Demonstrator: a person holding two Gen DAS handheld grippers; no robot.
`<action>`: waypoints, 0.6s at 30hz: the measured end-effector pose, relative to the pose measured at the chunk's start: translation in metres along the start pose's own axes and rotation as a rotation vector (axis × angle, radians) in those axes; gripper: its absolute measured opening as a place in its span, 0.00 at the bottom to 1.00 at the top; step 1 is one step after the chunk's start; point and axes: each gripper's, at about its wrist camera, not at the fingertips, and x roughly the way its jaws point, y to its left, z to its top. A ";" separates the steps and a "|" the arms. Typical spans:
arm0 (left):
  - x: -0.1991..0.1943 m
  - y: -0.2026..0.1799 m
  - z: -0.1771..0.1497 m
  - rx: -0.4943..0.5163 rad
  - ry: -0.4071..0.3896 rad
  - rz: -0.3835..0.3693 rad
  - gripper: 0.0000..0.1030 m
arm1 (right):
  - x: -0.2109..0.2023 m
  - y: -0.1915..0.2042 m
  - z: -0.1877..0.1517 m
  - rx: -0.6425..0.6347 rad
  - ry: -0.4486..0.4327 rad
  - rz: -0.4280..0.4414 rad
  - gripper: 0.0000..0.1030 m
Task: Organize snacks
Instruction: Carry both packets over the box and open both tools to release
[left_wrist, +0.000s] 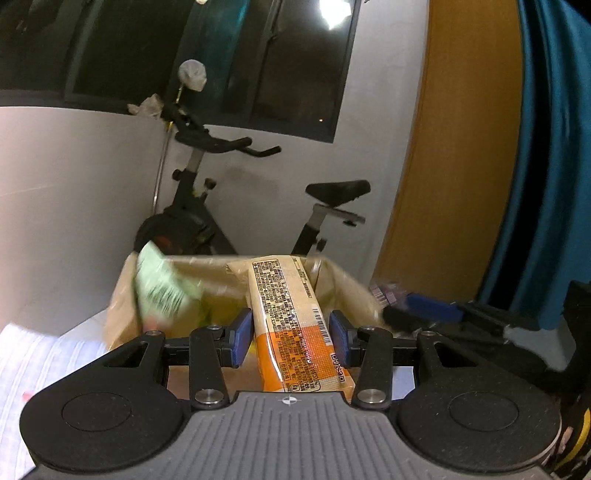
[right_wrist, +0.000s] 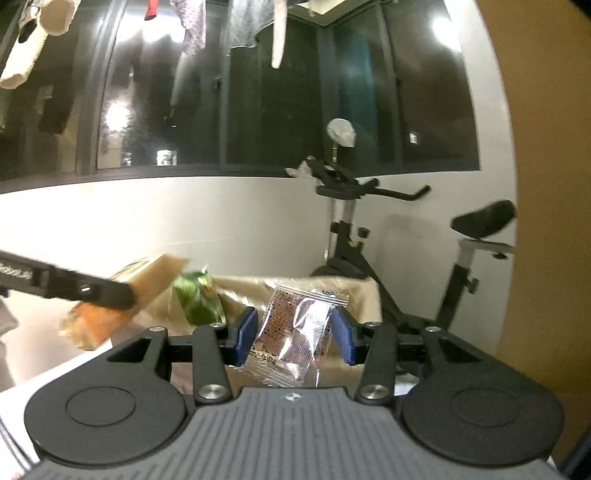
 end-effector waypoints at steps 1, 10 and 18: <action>0.009 0.001 0.005 -0.008 0.006 -0.001 0.46 | 0.010 0.000 0.005 -0.012 0.006 -0.001 0.46; 0.084 0.003 0.017 -0.011 0.111 0.085 0.46 | 0.081 0.000 0.002 -0.026 0.153 -0.077 0.46; 0.096 0.022 0.010 -0.014 0.180 0.114 0.54 | 0.082 -0.012 -0.015 0.011 0.204 -0.118 0.49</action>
